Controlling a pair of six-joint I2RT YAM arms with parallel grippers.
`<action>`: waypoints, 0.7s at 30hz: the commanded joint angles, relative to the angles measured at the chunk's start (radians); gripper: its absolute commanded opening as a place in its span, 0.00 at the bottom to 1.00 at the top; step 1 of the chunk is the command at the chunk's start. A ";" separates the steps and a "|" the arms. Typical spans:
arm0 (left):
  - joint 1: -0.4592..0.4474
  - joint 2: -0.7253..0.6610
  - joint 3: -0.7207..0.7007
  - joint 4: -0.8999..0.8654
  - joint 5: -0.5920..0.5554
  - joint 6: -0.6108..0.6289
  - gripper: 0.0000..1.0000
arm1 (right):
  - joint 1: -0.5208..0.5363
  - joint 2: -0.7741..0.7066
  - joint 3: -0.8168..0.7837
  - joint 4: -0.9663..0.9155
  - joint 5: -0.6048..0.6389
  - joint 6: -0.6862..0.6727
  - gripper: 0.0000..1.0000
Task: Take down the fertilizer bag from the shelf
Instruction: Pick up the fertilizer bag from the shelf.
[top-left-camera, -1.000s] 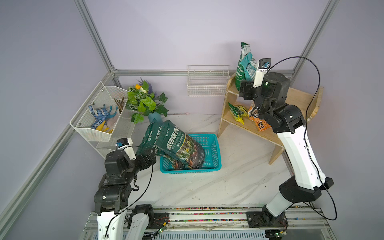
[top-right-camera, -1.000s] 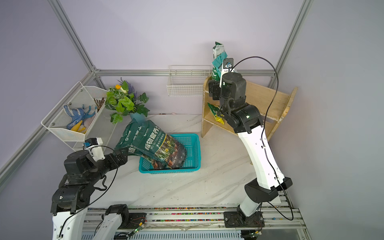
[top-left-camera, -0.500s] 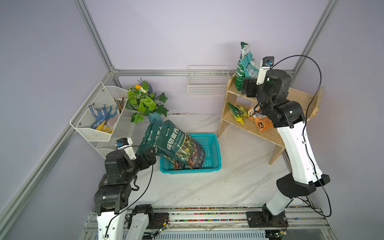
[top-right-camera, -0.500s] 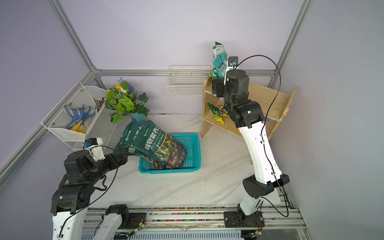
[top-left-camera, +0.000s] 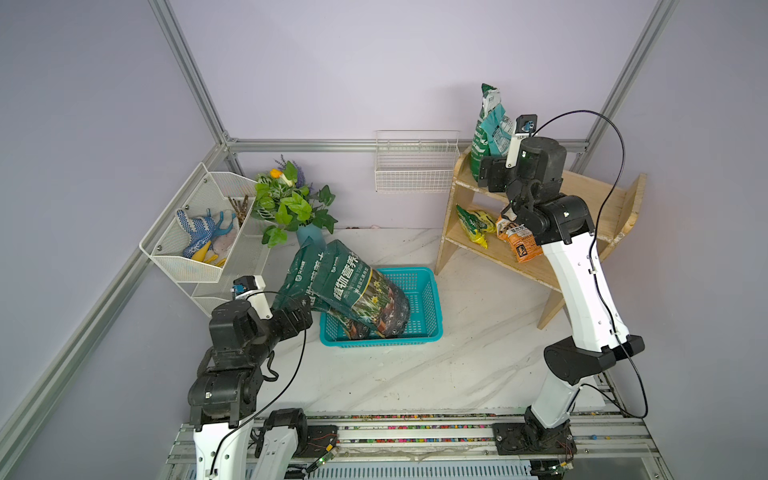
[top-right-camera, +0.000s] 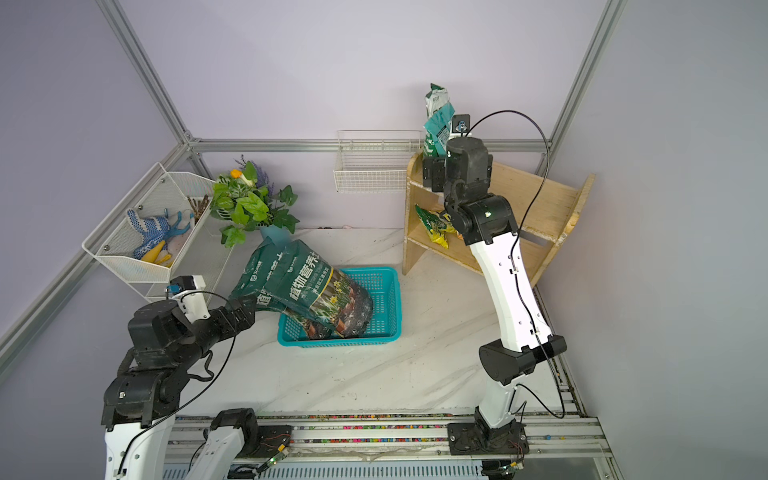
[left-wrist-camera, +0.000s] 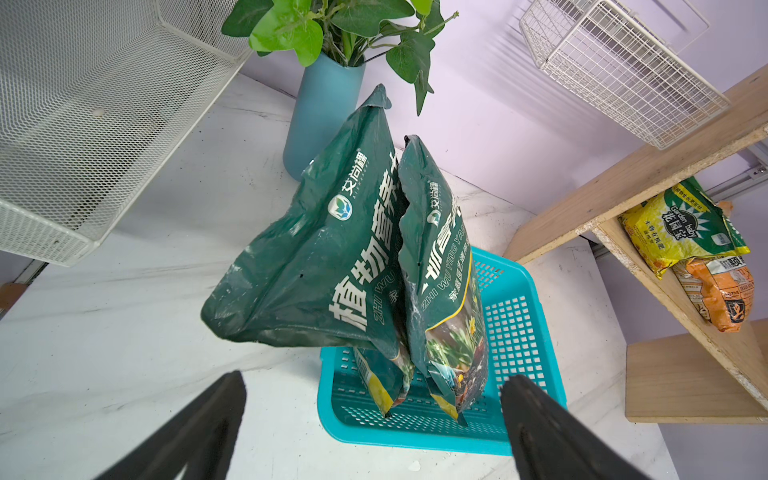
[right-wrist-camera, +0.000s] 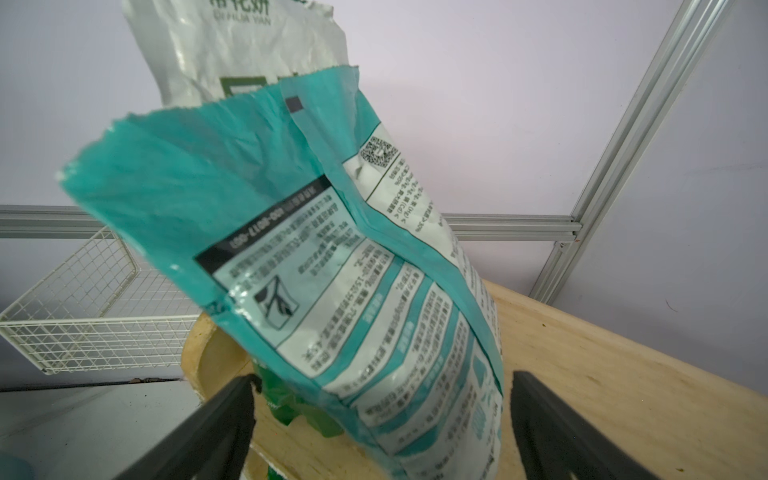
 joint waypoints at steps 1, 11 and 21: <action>0.005 -0.009 -0.041 0.012 0.011 -0.002 1.00 | -0.015 0.010 0.019 -0.011 0.016 -0.005 0.99; 0.005 -0.010 -0.041 0.012 0.013 -0.002 1.00 | -0.040 0.028 0.020 -0.013 0.006 -0.006 0.68; 0.004 -0.009 -0.041 0.012 0.013 -0.002 1.00 | -0.057 0.024 0.015 -0.022 -0.007 0.008 0.13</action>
